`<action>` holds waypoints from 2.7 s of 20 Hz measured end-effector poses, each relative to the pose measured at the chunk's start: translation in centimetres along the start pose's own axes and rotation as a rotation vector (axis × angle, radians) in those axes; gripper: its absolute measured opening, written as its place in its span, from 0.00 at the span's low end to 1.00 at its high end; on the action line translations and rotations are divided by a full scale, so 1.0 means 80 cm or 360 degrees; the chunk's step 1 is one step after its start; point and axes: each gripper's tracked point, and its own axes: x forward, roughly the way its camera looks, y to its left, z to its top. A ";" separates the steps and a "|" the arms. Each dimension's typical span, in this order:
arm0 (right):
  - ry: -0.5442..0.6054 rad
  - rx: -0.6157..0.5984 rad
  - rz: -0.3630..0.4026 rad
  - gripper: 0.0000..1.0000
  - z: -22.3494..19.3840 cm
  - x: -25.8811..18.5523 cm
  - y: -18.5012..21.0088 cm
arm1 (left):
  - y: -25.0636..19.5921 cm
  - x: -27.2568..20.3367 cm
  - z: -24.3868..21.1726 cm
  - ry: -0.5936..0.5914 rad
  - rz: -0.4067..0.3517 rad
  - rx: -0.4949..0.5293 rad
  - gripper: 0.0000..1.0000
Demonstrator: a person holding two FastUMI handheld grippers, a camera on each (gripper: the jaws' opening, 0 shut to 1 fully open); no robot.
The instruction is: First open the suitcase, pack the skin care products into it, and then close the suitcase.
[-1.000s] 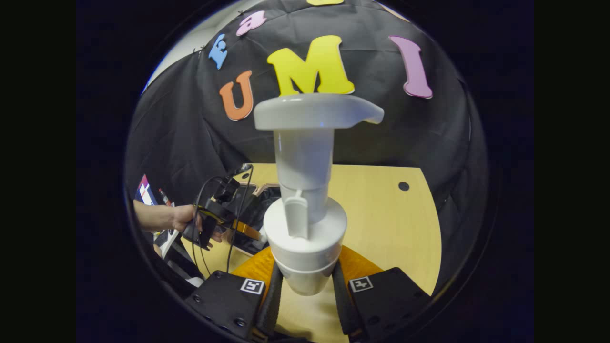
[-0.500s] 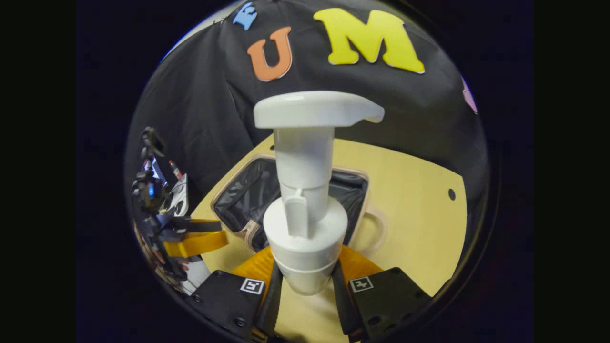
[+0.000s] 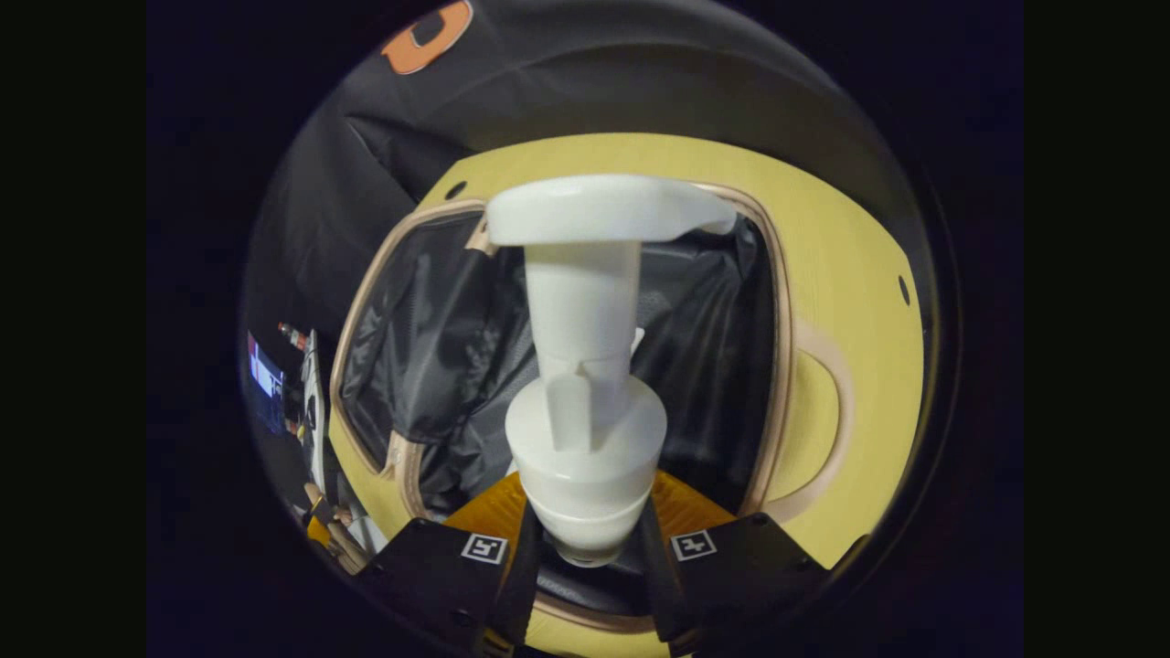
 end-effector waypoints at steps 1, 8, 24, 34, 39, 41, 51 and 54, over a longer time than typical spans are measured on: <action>0.0023 0.0053 -0.0020 0.48 0.000 0.002 -0.004 | 0.006 -0.002 0.001 -0.0003 0.0011 0.0006 0.90; 0.0172 0.0324 -0.0220 0.48 -0.005 0.018 -0.024 | 0.011 0.001 0.016 -0.0013 -0.0002 0.0041 0.89; 0.0015 0.0025 -0.0367 0.77 -0.006 -0.055 -0.017 | 0.106 0.014 0.105 -0.0282 0.0152 0.0236 0.90; -0.0578 -0.0243 -0.0331 0.80 -0.026 -0.242 -0.003 | 0.164 0.129 0.218 -0.0489 -0.0439 -0.0593 0.90; -0.0732 -0.0202 -0.0357 0.80 -0.031 -0.299 -0.017 | 0.183 0.194 0.222 -0.0387 -0.0516 -0.0864 0.89; -0.0774 -0.0185 -0.0341 0.80 -0.026 -0.312 -0.013 | 0.175 0.214 0.225 -0.0344 -0.0548 -0.0956 1.00; -0.0889 -0.0121 -0.0273 0.78 -0.028 -0.340 0.003 | 0.157 0.271 0.228 -0.0174 -0.0450 -0.1088 0.39; -0.0946 -0.0097 -0.0288 0.80 -0.033 -0.351 -0.004 | 0.151 0.265 0.243 -0.0226 -0.0456 -0.1108 0.18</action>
